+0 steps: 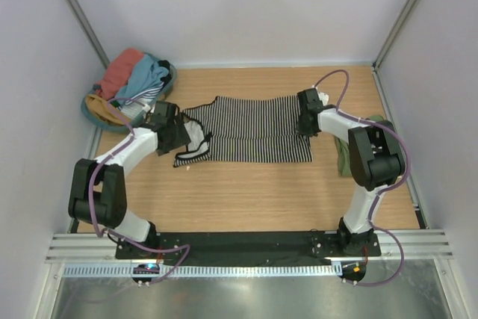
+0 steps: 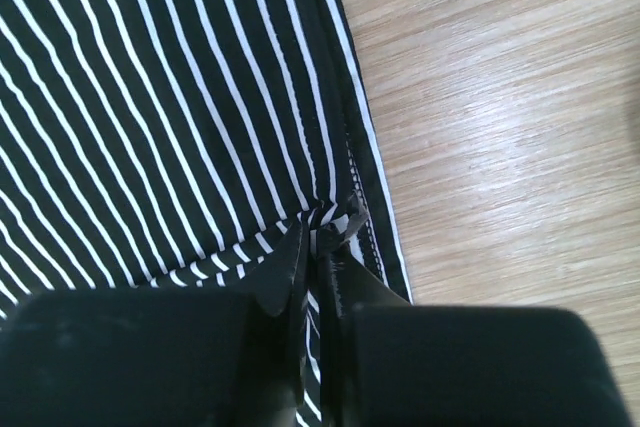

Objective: Fold and stack the tank tops
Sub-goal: Flatten the tank top out

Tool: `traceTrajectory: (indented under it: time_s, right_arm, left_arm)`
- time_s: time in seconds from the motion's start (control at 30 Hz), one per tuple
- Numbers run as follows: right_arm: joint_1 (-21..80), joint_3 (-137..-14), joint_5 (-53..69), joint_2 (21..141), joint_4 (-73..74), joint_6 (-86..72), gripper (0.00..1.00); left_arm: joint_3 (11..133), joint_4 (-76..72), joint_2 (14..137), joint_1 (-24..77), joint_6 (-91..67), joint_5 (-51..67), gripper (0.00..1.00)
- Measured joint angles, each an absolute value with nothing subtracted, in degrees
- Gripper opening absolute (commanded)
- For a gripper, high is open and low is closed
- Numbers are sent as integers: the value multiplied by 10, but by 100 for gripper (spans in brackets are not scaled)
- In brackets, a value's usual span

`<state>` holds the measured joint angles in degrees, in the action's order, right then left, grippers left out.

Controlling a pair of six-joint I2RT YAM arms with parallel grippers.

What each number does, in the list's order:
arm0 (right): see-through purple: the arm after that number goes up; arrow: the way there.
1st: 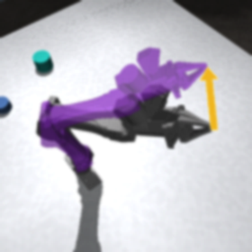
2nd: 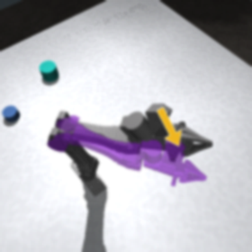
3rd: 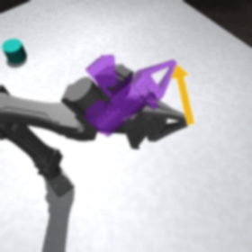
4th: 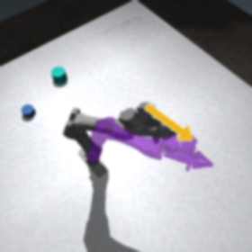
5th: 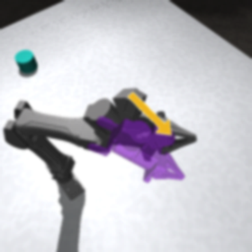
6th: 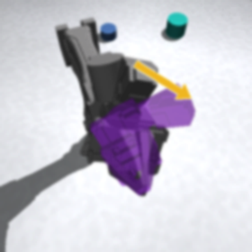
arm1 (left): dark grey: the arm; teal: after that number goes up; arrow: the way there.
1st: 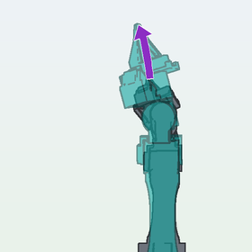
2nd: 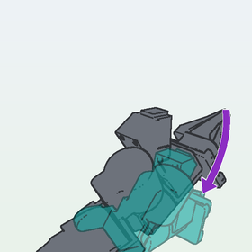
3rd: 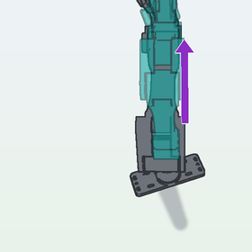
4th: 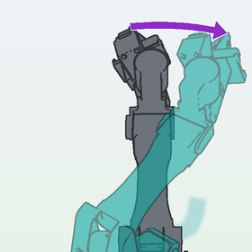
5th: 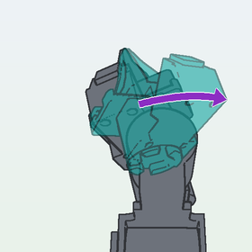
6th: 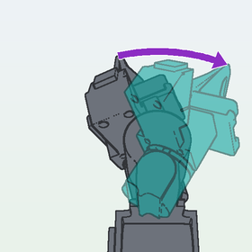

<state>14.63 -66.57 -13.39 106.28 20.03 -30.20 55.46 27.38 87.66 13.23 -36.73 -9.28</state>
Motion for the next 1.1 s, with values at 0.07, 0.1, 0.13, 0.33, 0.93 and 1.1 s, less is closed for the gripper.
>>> traceTrajectory:
  time_s: [0.07,0.1,0.13,0.33,0.93,1.1]
  right_arm:
    - [147,-666,-139,1063,197,-304,1]
    - [147,-666,-142,1063,196,-306,1]
    - [148,-666,-144,1063,196,-306,1]
    - [148,-665,-177,1063,194,-315,1]
    - [122,-652,-276,1052,227,-353,1]
    - [122,-649,-276,1048,227,-353,1]
  left_arm:
    - [532,261,863,110,-377,-93,72]
    - [520,256,856,99,-384,-92,72]
    - [510,253,849,90,-387,-90,72]
    - [500,232,851,72,-397,-58,71]
    - [615,184,988,130,-427,12,65]
    - [658,175,1046,148,-435,16,50]
